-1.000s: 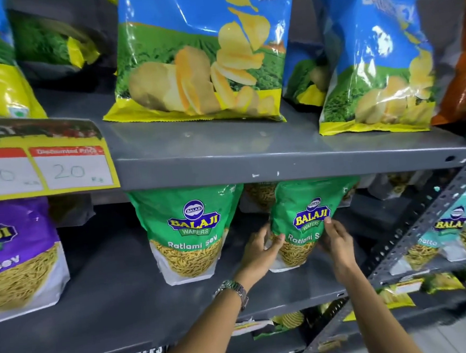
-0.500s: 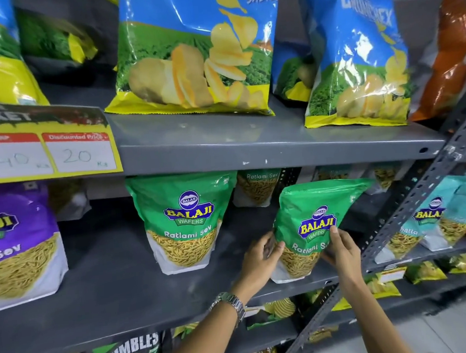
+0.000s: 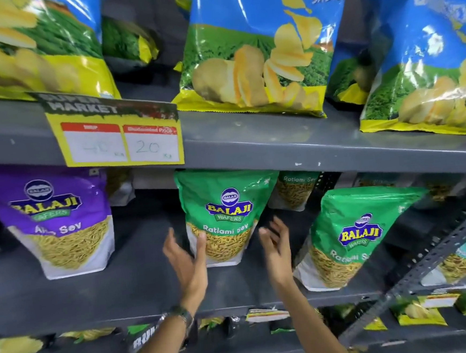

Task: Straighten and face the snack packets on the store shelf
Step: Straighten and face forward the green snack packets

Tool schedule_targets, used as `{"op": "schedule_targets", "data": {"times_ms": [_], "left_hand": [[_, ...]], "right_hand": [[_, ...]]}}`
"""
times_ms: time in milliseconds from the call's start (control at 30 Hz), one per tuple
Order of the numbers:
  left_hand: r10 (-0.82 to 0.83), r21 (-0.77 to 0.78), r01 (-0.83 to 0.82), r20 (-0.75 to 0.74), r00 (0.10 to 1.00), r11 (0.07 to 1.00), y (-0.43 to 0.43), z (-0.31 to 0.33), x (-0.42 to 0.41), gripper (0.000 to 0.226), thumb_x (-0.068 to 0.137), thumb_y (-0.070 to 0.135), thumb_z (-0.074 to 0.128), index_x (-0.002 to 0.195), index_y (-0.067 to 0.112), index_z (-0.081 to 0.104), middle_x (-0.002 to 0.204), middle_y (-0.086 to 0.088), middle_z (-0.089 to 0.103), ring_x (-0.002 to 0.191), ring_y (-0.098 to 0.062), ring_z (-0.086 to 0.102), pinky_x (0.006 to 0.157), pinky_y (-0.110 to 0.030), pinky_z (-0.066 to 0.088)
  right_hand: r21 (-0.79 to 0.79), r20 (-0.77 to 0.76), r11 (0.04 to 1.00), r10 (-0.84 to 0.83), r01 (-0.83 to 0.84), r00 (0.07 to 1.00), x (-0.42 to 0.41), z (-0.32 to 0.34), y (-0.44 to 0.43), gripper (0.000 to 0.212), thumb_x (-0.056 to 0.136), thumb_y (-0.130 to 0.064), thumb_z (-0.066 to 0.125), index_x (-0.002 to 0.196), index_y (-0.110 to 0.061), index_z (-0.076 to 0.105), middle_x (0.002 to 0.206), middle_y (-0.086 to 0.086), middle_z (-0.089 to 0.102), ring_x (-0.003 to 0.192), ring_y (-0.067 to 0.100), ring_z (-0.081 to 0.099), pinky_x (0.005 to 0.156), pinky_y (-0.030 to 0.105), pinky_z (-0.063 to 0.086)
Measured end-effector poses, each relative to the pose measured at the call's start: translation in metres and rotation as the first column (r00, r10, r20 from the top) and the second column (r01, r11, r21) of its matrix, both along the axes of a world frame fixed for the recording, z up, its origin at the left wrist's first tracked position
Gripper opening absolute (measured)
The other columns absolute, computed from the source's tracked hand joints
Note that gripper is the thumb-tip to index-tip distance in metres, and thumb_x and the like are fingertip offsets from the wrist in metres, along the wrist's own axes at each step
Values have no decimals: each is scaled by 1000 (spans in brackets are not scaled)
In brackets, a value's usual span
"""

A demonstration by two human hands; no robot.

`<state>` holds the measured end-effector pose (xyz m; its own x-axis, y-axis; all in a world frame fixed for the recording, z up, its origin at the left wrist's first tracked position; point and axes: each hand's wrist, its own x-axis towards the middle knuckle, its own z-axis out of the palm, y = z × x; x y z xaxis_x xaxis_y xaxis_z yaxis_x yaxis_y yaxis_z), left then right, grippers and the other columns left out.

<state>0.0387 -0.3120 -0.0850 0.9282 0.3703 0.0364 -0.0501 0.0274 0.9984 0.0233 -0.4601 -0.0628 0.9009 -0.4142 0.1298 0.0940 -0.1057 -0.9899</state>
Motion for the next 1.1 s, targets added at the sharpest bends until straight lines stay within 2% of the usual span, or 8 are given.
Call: {"op": "schedule_targets", "data": {"times_ms": [133,267,367,500,600,800,1000,1100], "left_hand": [[-334,-10,336,-133,933,942,23,12,22,42,87,56,45,118,28,45,124,1,54,124,-22,47,93,-25,34],[-393,87,414,-189,900,906,36,1,21,58,60,86,41,91,38,51,115,0,60,108,-18,57,96,-39,43],[-417,42,433,-202,886,900,40,-8,12,66,57,87,48,96,34,52,110,-2,65,105,-18,61,99,-47,46],[-458,23,471,-191,868,882,43,-8,-8,77,56,85,49,107,29,52,109,4,63,107,-15,59,101,-45,45],[-483,13,493,-175,858,870,44,-8,-21,75,59,81,49,111,28,51,111,8,60,109,-12,57,102,-41,44],[-484,-21,486,-138,864,874,43,-10,-34,70,57,78,50,108,30,50,110,9,62,109,-13,59,98,-35,47],[-492,19,502,-172,854,865,46,-12,-33,87,58,85,48,121,26,48,122,3,59,114,-14,55,103,-40,44],[-421,19,427,-131,898,904,55,-10,-34,70,75,65,55,131,23,43,136,2,50,123,-14,49,102,-25,40]], "right_hand": [[182,-133,976,149,-123,980,29,14,4,27,97,-20,39,119,-10,49,128,30,52,93,36,60,80,41,50],[114,-135,988,119,-104,984,21,17,9,21,98,-18,36,89,-14,54,117,43,49,64,16,53,62,30,55],[98,-131,993,83,-70,988,8,13,8,25,98,-20,36,83,-21,57,112,42,51,77,25,54,66,28,52],[87,-170,996,37,-22,985,-17,4,9,27,97,-28,39,77,-23,57,105,40,53,95,52,55,88,57,49],[66,-194,998,-6,19,981,-35,3,12,32,97,-28,37,94,-2,55,116,40,49,109,53,45,98,65,37],[40,-182,995,-79,88,980,-50,11,15,42,98,-25,35,114,12,44,124,39,45,116,50,42,102,60,35],[112,-131,987,-103,118,986,-54,13,26,23,98,-26,37,103,-17,57,110,12,58,97,21,54,97,45,41],[-22,65,896,-442,444,895,-62,-7,43,11,92,-26,49,102,-22,52,108,8,57,99,23,53,88,40,44]]}}
